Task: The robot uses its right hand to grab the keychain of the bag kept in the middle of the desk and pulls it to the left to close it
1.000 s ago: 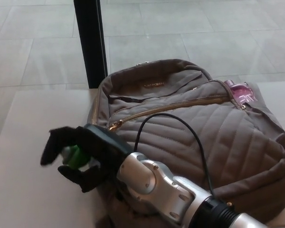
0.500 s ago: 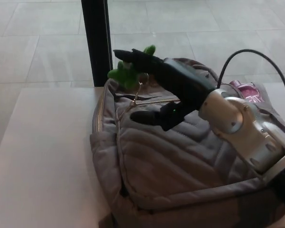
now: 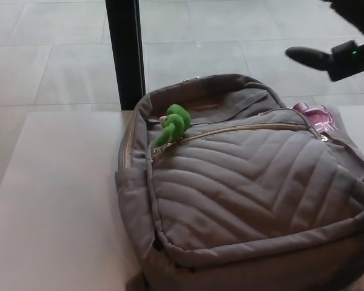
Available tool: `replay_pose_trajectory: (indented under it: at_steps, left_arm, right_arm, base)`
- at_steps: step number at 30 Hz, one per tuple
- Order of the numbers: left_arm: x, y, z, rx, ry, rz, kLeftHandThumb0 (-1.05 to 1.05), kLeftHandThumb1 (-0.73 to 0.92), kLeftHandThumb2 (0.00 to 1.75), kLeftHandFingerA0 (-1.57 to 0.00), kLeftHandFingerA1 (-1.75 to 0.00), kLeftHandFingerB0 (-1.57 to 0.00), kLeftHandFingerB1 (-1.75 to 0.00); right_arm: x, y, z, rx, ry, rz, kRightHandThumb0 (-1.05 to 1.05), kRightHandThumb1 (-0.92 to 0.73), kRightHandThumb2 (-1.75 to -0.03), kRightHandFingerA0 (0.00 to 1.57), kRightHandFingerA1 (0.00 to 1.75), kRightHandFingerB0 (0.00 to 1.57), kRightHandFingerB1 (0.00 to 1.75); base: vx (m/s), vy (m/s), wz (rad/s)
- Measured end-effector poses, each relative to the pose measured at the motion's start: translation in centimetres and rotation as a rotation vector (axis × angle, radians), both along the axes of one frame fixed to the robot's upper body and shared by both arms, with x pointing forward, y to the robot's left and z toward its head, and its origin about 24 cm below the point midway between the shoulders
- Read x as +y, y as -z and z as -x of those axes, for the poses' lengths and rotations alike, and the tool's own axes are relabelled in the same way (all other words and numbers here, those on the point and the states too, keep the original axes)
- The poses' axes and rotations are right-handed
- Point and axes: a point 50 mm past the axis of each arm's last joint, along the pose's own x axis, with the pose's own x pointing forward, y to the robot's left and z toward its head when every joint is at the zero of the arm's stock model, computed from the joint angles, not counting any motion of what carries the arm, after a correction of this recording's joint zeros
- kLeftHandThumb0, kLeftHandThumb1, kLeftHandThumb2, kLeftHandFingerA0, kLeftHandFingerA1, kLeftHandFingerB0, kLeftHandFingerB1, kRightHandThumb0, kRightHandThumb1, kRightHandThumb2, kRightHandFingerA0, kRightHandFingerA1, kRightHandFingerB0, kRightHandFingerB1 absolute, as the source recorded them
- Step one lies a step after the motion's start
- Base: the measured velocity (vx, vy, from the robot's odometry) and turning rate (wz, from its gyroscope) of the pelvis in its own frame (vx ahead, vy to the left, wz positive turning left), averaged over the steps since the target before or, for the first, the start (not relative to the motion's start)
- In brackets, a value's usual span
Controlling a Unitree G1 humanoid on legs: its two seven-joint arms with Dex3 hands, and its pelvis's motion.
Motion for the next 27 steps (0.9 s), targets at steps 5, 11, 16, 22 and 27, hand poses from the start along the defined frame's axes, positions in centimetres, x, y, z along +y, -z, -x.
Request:
replay_pose_trajectory:
  at_steps: [5,11,16,22,27]
  left_arm:
    - [-0.2,0.2,0.1,0.026,0.025,0.005,-1.05,0.85,0.83,-0.36,-1.39,-0.14,-1.24]
    - [-0.3,0.3,0.1,0.044,0.047,0.004,-1.05,0.86,0.84,-0.35,-1.38,-0.14,-1.26]
    - [-0.4,0.4,0.7,0.062,0.046,0.008,-1.05,0.84,0.76,-0.41,-1.33,-0.16,-1.25]
    - [-0.6,0.6,1.7,0.081,0.019,0.017,-1.05,0.84,0.78,-0.41,-1.31,-0.14,-1.29]
    - [-0.6,0.7,2.0,0.086,0.015,0.02,-1.05,0.79,0.77,-0.46,-1.29,-0.17,-1.24]
  right_arm:
    - [0.3,1.3,0.5,0.083,-0.055,-0.003,-0.77,-0.51,-0.93,0.01,0.29,0.0,0.15]
    - [2.8,1.8,1.1,0.145,-0.17,0.072,-0.8,-0.74,-0.62,0.0,0.17,0.0,0.12]
    - [1.1,-0.3,1.6,0.127,-0.146,0.067,-0.93,-0.65,-0.97,0.0,0.05,0.0,0.0]
    - [-7.4,-2.8,3.1,0.086,0.105,-0.011,-0.85,-0.61,-0.91,0.0,0.06,0.0,0.01]
    - [-14.4,-2.8,5.5,0.104,0.329,-0.072,-0.92,-0.62,-0.95,0.0,0.11,0.02,0.09]
  base:
    - [0.0,0.0,0.0]
    - [0.0,0.0,0.0]
    - [0.0,0.0,0.02]
    - [0.0,0.0,0.0]
    - [0.0,0.0,0.0]
